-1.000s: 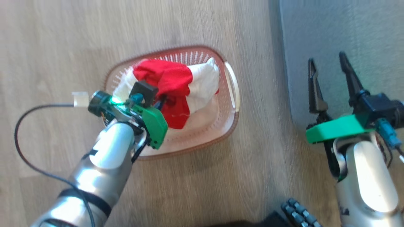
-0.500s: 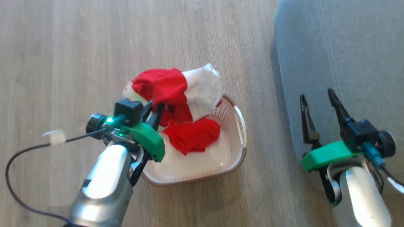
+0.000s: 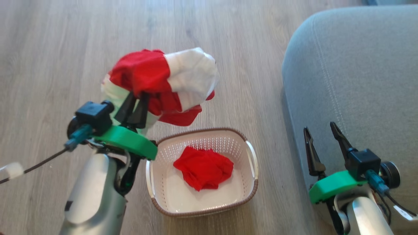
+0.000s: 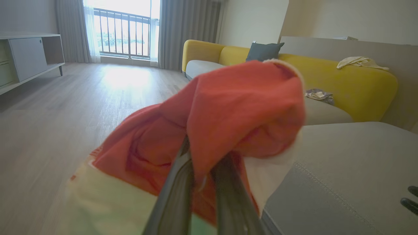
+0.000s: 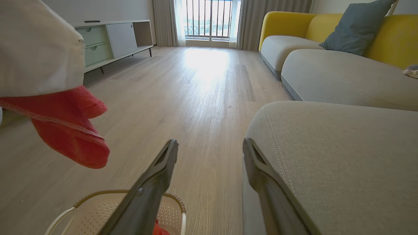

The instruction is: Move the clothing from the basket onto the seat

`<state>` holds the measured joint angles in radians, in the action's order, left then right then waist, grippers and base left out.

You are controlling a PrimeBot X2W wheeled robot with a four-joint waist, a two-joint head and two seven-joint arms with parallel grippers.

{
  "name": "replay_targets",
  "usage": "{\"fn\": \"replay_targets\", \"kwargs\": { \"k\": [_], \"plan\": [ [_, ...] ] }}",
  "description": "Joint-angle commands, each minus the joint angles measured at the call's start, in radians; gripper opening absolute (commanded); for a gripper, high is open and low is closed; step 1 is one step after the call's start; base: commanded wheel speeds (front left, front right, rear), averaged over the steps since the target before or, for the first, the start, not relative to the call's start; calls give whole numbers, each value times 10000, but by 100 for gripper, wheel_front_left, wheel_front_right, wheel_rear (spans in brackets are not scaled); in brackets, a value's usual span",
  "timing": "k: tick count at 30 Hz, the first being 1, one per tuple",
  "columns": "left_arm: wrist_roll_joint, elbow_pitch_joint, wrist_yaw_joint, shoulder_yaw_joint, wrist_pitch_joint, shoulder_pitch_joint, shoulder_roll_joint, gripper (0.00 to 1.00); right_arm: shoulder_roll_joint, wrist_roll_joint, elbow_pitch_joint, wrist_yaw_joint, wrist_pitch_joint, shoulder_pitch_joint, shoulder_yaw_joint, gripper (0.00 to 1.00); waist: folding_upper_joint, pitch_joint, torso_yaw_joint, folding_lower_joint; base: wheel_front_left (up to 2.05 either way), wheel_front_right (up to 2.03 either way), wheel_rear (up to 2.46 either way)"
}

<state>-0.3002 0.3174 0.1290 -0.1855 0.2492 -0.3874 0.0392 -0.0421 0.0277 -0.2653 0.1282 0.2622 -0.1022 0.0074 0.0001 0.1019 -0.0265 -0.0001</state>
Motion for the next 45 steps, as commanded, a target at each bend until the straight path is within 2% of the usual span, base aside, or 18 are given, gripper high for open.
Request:
{"fn": "replay_targets", "kwargs": {
  "k": [1, 12, 19, 29, 37, 45],
  "plan": [
    [-234, -780, -63, 584, 126, -157, 112, 0, -81, 71, 315, 25, -4, -49, 244, 100, -1, -283, 15, 1, 0, 0, 0],
    [-740, -3172, -367, 1053, 126, 232, 111, 0, -81, 135, 391, 25, -4, 490, 314, 100, -1, -700, 23, 1, 0, 0, 0],
    [-723, -4292, -244, 355, 126, 389, 111, 0, -81, 255, 547, 25, -4, 595, 454, 100, -1, -757, 35, 1, 0, 0, 0],
    [-600, -4571, -18, -1538, 126, 975, 111, 0, -81, 140, 533, 25, -4, 670, 372, 100, -1, -679, 51, 1, 0, 0, 0],
    [-708, -4676, 7, -2192, 126, 1297, 111, 0, -81, 157, 519, 25, -4, 711, 297, 100, -1, -687, 10, 1, 0, 0, 0],
    [-685, -4693, 13, -2299, 126, 1371, 110, 0, -81, 190, 457, 25, -4, 711, 283, 100, -1, -718, 34, 1, 0, 0, 0]
  ]
}}
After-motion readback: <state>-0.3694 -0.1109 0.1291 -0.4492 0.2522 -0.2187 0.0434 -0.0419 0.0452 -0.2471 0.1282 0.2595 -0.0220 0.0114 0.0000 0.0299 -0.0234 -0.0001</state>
